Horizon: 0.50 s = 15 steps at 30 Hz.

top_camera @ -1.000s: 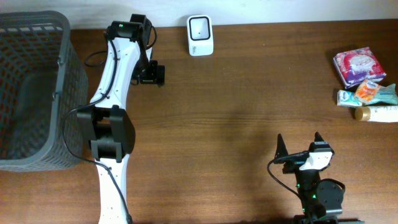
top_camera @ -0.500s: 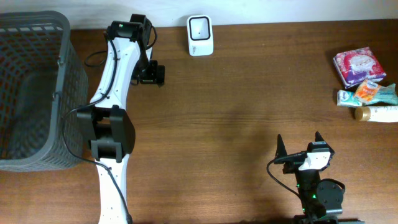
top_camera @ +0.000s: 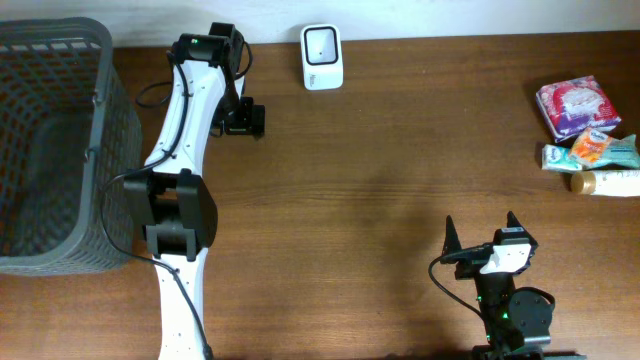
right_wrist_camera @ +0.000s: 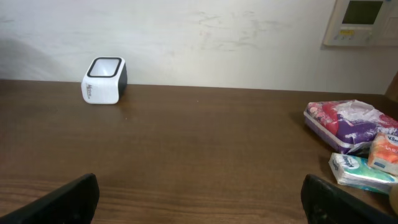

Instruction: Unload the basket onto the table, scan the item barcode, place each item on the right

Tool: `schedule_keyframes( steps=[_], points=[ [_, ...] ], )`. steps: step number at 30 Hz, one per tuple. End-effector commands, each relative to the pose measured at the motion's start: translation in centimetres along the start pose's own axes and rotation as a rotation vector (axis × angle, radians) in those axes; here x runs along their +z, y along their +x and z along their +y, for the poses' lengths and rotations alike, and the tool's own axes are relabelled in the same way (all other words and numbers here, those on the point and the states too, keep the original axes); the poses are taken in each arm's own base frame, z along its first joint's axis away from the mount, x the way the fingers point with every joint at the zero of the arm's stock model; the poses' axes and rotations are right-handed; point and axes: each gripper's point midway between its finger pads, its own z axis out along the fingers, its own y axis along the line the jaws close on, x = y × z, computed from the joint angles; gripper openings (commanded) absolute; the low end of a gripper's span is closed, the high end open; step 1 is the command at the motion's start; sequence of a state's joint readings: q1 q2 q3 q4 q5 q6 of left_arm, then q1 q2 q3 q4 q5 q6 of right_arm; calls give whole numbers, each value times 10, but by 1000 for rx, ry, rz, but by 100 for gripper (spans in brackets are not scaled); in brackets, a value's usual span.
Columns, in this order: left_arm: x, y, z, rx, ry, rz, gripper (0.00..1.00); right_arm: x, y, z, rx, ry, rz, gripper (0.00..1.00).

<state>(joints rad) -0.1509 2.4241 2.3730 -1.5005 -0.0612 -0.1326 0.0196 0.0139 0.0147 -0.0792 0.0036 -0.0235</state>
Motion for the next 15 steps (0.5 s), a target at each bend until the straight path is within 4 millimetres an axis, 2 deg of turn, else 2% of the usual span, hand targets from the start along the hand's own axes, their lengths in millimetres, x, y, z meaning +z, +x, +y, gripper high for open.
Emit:
schedule_keyframes(
  steps=[1, 7, 10, 12, 15],
  points=[
    [3, 1, 0, -6, -12, 8, 99, 0, 3, -3, 2, 16, 2, 99],
    [3, 1, 0, -6, -12, 6, 99, 0, 3, -3, 2, 16, 2, 99],
    [-4, 0, 0, -6, -10, -8, 99, 0, 3, -3, 2, 16, 2, 99],
    [-21, 0, -2, -2, -5, -45, 99, 0, 3, -3, 2, 16, 2, 99],
    [-63, 1, -6, 8, 7, -137, 99, 0, 3, -3, 2, 16, 2, 99]
  ],
)
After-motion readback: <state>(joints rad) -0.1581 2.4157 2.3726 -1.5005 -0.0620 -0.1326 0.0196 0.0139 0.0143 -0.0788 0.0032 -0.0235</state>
